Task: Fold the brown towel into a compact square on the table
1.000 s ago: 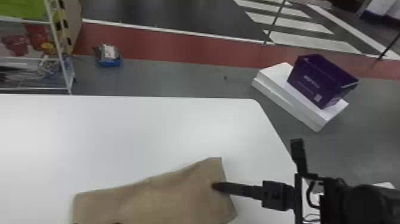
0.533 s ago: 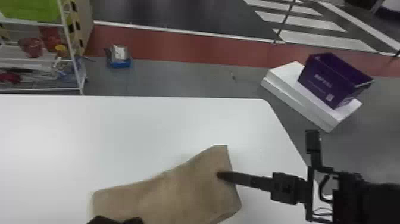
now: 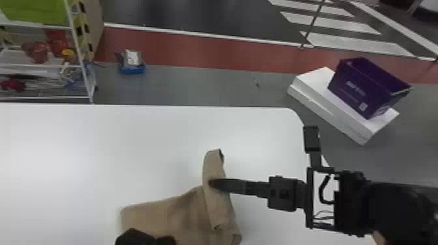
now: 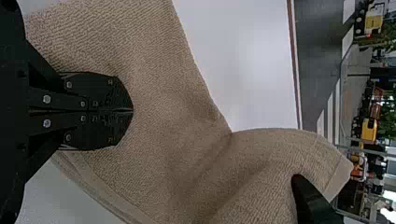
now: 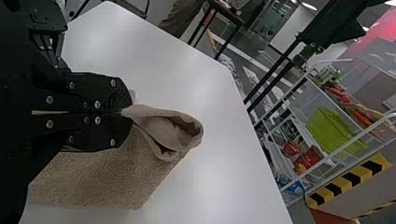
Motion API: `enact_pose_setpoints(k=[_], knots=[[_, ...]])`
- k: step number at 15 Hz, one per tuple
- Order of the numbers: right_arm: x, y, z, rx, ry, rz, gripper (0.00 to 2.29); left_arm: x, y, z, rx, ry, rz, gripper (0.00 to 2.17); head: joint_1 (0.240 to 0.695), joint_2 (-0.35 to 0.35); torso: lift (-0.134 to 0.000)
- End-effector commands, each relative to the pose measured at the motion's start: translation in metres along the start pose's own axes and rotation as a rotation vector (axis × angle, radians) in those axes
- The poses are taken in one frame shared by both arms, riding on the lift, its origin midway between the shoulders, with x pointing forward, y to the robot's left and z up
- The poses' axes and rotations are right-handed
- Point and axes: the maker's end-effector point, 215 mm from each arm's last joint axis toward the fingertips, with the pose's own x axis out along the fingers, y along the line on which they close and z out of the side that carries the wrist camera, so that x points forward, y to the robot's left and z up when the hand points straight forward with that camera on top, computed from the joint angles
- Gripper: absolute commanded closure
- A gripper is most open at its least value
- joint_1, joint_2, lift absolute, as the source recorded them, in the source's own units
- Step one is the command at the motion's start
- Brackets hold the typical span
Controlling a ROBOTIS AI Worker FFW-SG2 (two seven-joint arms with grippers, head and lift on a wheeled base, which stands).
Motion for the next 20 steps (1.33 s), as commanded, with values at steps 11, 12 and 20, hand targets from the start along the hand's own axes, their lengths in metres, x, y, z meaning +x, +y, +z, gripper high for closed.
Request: enact_pose_setpoints(k=[11,12,20], knots=[[0.000,0.006,0.015,-0.016,-0.023,0.013,1.24,-0.035,0.054,0.027,-0.038,-0.036,0.071,1.63,0.695,-0.144,-0.124],[0.000,0.007,0.014,-0.016,-0.022,0.018,1.24,-0.033,0.055,0.021,-0.040,-0.023,0.073,1.63,0.695,-0.136,-0.124],[0.000,0.036,0.021,-0.065,-0.036,0.071,1.24,-0.021,0.062,-0.016,-0.048,0.048,0.089,1.67,0.695,-0.092,-0.124]])
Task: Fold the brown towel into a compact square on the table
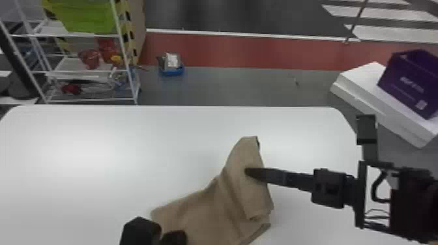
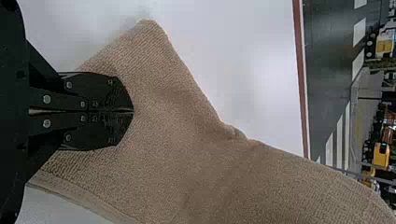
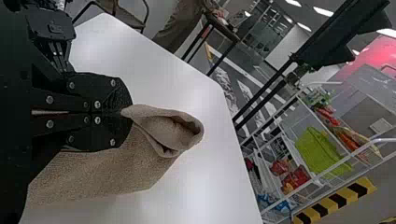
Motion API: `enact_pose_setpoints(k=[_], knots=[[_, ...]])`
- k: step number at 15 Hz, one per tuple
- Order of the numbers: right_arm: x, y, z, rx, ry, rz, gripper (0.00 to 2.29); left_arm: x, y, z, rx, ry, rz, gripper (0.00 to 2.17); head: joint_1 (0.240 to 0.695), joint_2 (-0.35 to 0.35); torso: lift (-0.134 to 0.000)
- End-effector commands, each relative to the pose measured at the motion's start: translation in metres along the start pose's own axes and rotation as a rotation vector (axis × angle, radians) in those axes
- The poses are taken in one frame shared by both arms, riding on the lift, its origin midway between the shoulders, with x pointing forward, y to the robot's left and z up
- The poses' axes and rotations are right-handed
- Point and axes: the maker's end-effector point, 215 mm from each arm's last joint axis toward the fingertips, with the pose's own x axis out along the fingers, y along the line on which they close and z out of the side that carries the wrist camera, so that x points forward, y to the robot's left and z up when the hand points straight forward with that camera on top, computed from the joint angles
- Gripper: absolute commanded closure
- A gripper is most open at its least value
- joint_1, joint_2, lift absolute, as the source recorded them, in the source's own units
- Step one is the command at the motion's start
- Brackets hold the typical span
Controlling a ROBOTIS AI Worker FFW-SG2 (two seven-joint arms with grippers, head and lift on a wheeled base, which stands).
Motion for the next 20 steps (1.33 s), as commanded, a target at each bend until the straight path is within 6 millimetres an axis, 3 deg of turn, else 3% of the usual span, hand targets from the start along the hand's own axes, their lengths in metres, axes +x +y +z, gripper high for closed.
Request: enact_pose_setpoints(k=[1,7,11,15,20], knots=[[0.007,0.012,-0.005,-0.012,0.016,0.024,1.24,0.001,-0.003,-0.001,0.000,0.002,-0.002,1.67,0.695,-0.087,-0.124],[0.053,0.037,-0.041,-0.037,0.127,0.052,1.24,0.003,-0.015,0.004,0.002,-0.008,-0.025,1.67,0.695,-0.024,-0.124],[0.076,0.040,-0.057,-0.022,0.174,0.059,1.24,0.000,-0.017,0.006,0.005,-0.020,-0.033,1.67,0.695,0.016,-0.124],[0.082,0.034,-0.072,-0.023,0.209,0.033,1.24,-0.001,-0.017,0.010,0.007,-0.034,-0.031,1.67,0.695,0.054,-0.124],[0.080,0.024,-0.076,-0.033,0.236,0.011,1.24,0.000,-0.016,0.015,0.007,-0.051,-0.027,1.67,0.695,0.045,-0.124]])
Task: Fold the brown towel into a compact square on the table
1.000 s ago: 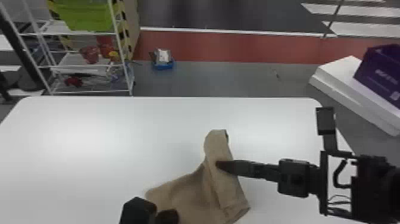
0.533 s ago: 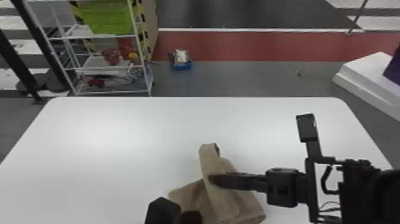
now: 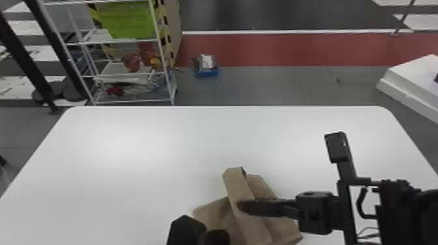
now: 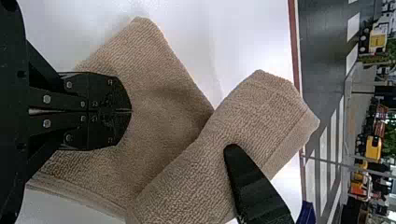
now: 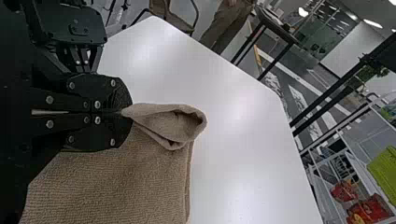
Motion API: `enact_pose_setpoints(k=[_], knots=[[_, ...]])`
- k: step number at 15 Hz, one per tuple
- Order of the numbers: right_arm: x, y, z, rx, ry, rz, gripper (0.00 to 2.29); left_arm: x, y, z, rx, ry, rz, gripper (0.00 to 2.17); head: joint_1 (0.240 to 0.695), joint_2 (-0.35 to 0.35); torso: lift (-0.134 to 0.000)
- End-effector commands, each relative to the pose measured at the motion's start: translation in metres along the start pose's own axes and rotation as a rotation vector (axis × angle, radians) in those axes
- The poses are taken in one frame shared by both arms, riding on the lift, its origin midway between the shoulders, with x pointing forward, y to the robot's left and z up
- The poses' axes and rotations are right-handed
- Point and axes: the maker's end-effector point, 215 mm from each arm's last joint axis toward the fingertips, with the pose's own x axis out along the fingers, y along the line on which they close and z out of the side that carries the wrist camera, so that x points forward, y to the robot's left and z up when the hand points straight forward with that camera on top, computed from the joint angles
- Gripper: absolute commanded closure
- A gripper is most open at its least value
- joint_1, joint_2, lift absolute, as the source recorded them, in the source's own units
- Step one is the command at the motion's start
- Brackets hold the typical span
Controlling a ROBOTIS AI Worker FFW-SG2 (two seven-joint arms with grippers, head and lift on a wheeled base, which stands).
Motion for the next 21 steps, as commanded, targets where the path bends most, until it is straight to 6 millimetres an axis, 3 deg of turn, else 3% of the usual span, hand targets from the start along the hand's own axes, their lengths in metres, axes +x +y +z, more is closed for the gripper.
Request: enact_pose_setpoints(k=[1,5,8,10,11,12,15,17,21], knots=[[0.009,0.001,-0.008,0.003,0.032,0.006,1.24,0.001,-0.002,0.003,-0.005,-0.011,-0.003,1.67,0.695,0.043,-0.124],[0.032,0.011,-0.021,0.005,0.078,0.026,1.24,0.001,-0.003,0.003,-0.004,-0.012,-0.005,1.67,0.695,0.062,-0.124],[0.039,0.007,-0.028,0.016,0.097,0.018,1.21,0.000,-0.002,0.004,-0.003,-0.017,-0.005,1.67,0.695,0.094,-0.124],[0.040,0.002,-0.035,0.032,0.109,0.009,0.78,0.000,-0.002,0.004,-0.003,-0.017,-0.005,1.67,0.695,0.099,-0.124],[0.041,0.001,-0.038,0.039,0.114,0.011,0.20,0.001,-0.003,0.004,-0.004,-0.016,-0.006,1.67,0.695,0.100,-0.124],[0.042,0.003,-0.039,0.045,0.117,0.021,0.00,0.001,-0.004,0.003,-0.005,-0.016,-0.008,1.67,0.695,0.098,-0.124],[0.042,0.013,-0.046,0.061,0.121,0.066,0.03,0.001,-0.002,0.002,-0.001,-0.014,-0.005,1.67,0.695,0.101,-0.124],[0.036,0.032,-0.045,0.049,0.102,0.114,0.05,0.000,-0.001,0.001,-0.003,-0.011,-0.003,1.67,0.695,0.109,-0.124],[-0.002,0.052,-0.035,0.068,0.006,0.201,0.05,-0.001,0.000,0.000,-0.003,-0.015,-0.001,1.67,0.695,0.129,-0.124]])
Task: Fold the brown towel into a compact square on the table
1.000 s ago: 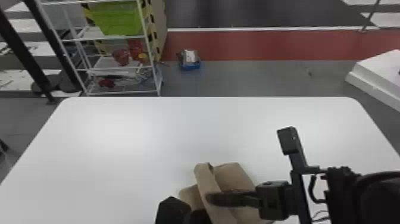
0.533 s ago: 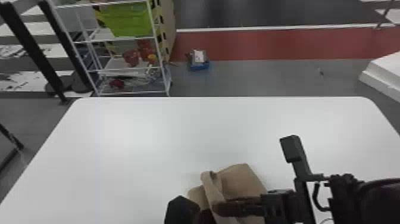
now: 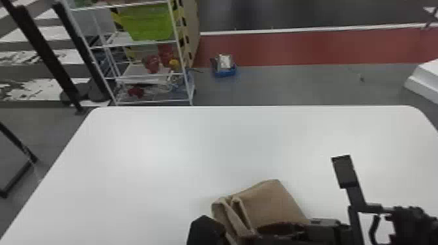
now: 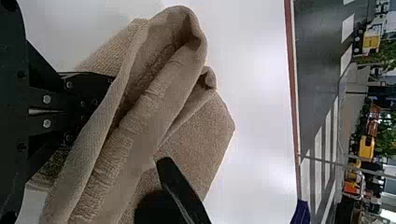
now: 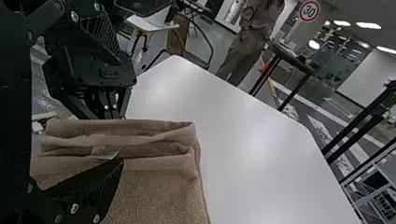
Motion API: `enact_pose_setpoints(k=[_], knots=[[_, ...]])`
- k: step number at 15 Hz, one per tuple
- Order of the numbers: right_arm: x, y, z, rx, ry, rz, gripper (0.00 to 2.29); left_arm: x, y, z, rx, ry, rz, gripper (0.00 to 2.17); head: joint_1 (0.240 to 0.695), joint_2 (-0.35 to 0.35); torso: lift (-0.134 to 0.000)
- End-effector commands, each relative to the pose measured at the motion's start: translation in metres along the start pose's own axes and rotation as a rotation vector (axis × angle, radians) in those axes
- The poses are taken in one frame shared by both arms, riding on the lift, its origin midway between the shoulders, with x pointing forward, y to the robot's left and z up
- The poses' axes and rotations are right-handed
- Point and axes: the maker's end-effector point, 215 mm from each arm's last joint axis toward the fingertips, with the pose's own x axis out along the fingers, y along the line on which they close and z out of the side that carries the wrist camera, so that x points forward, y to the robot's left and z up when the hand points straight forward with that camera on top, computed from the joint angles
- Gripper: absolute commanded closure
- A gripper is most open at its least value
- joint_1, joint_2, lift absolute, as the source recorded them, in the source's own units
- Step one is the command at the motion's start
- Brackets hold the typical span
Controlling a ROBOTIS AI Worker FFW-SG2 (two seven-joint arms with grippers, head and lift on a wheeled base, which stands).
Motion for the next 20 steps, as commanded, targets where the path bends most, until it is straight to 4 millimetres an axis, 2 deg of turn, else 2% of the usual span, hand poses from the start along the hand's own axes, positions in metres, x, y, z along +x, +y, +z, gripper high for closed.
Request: enact_pose_setpoints(k=[1,5,7,8,9,10,11,12,14,15,16,18,20], knots=[[-0.024,0.008,0.006,0.006,-0.060,0.021,0.05,0.000,-0.001,-0.001,-0.003,0.002,-0.001,1.67,0.695,0.125,-0.124],[-0.050,0.004,-0.011,0.043,-0.095,0.004,0.13,0.000,-0.003,0.001,-0.001,-0.003,0.000,1.66,0.695,0.067,-0.124],[-0.071,-0.001,-0.016,0.059,-0.121,-0.014,0.62,-0.001,0.000,0.003,-0.001,-0.005,0.010,1.54,0.695,0.032,-0.124],[-0.080,-0.005,-0.019,0.068,-0.129,-0.025,1.06,-0.002,0.004,0.004,0.004,-0.008,0.015,1.54,0.695,0.020,-0.124],[-0.089,-0.012,-0.030,0.087,-0.121,-0.042,1.70,-0.003,0.006,0.008,0.002,-0.017,0.014,1.38,0.695,0.005,-0.124],[-0.094,-0.018,-0.046,0.114,-0.100,-0.060,2.01,-0.005,0.009,0.013,0.000,-0.027,0.018,1.30,0.695,-0.011,-0.124],[-0.098,-0.024,-0.062,0.152,-0.087,-0.067,2.02,-0.007,0.011,0.017,-0.001,-0.036,0.019,1.02,0.695,-0.026,-0.124],[-0.102,-0.026,-0.073,0.190,-0.086,-0.058,2.02,-0.008,0.013,0.018,-0.005,-0.036,0.013,0.83,0.695,-0.043,-0.124],[-0.107,-0.032,-0.095,0.274,-0.089,-0.033,2.02,-0.008,0.015,0.017,-0.011,-0.035,0.015,0.74,0.695,-0.078,-0.124],[-0.108,-0.034,-0.101,0.305,-0.096,-0.022,2.02,-0.009,0.017,0.015,-0.013,-0.033,0.018,0.25,0.695,-0.085,-0.124],[-0.110,-0.035,-0.103,0.318,-0.100,-0.014,2.02,-0.010,0.019,0.014,-0.014,-0.032,0.024,0.00,0.695,-0.092,-0.124],[-0.110,-0.035,-0.104,0.327,-0.101,-0.005,2.02,-0.016,0.031,0.024,-0.011,-0.068,0.051,0.01,0.695,-0.102,-0.124],[-0.109,-0.037,-0.107,0.339,-0.101,-0.002,2.02,-0.028,0.053,0.033,0.007,-0.101,0.110,0.02,0.695,-0.086,-0.124]])
